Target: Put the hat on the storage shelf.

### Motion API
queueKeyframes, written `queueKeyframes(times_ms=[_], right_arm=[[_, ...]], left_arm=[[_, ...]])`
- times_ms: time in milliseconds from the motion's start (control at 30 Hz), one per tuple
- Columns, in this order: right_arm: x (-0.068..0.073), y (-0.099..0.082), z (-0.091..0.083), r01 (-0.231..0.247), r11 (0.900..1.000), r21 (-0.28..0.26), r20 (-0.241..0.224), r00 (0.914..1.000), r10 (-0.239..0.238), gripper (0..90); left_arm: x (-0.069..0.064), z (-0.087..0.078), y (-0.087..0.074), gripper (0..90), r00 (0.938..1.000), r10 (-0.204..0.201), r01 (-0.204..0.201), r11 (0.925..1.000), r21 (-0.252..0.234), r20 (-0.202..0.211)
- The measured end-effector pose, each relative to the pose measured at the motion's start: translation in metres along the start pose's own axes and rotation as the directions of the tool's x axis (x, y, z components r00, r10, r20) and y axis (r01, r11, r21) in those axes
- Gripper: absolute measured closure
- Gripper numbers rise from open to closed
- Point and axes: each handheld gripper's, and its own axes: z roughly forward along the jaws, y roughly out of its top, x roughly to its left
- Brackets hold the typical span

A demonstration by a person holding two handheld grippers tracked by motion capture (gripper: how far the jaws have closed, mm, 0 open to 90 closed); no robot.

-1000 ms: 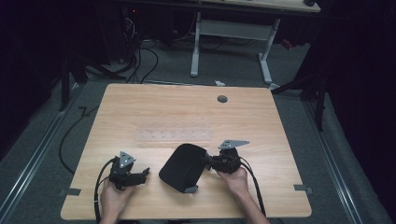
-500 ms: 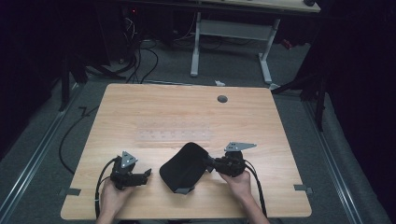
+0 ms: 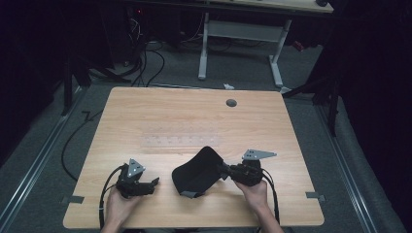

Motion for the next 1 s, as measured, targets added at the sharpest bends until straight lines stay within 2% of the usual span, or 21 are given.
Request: queueKeyframes(times_ms=[167, 367, 433, 667, 733, 767, 833, 967, 1000], right_arm=[[-0.002, -0.003, -0.009, -0.020, 0.9993, -0.033, -0.014, 0.9997, 0.019, 86.6], [-0.001, -0.002, -0.022, -0.026, 0.9967, -0.076, -0.024, 0.9994, 0.025, 86.7], [0.000, -0.002, -0.025, -0.028, 0.9964, -0.080, -0.024, 0.9994, 0.026, 86.7], [0.000, -0.001, -0.026, -0.049, 0.9951, -0.085, -0.036, 0.9983, 0.046, 86.6], [0.001, -0.001, -0.026, -0.058, 0.9946, -0.086, -0.039, 0.9977, 0.055, 86.7], [0.001, -0.001, -0.026, -0.062, 0.9943, -0.087, -0.041, 0.9975, 0.058, 86.7], [0.001, -0.001, -0.026, -0.066, 0.9939, -0.088, -0.043, 0.9972, 0.062, 86.7], [0.000, 0.000, -0.026, -0.090, 0.9921, -0.088, -0.042, 0.9954, 0.086, 86.6], [0.000, 0.000, -0.026, -0.090, 0.9921, -0.088, -0.042, 0.9954, 0.086, 86.6]], left_arm=[[-0.007, -0.004, -0.004, 17.6, 0.9983, 0.047, -0.047, 0.9989, 0.000, 0.035], [-0.016, -0.012, -0.003, 17.7, 0.9948, 0.054, -0.052, 0.9984, -0.021, 0.086], [-0.023, -0.014, -0.001, 17.4, 0.9924, 0.058, -0.055, 0.9980, -0.030, 0.109], [-0.037, -0.020, 0.000, 15.8, 0.9865, 0.080, -0.076, 0.9966, -0.031, 0.143], [-0.041, -0.024, 0.001, 15.9, 0.9832, 0.081, -0.076, 0.9965, -0.034, 0.164], [-0.046, -0.027, 0.003, 15.9, 0.9793, 0.088, -0.082, 0.9958, -0.042, 0.182], [-0.049, -0.028, 0.004, 16.0, 0.9775, 0.089, -0.081, 0.9954, -0.052, 0.191], [-0.063, -0.030, 0.007, 15.9, 0.9663, 0.108, -0.095, 0.9932, -0.067, 0.234], [-0.063, -0.030, 0.007, 15.9, 0.9663, 0.108, -0.095, 0.9932, -0.067, 0.234]])
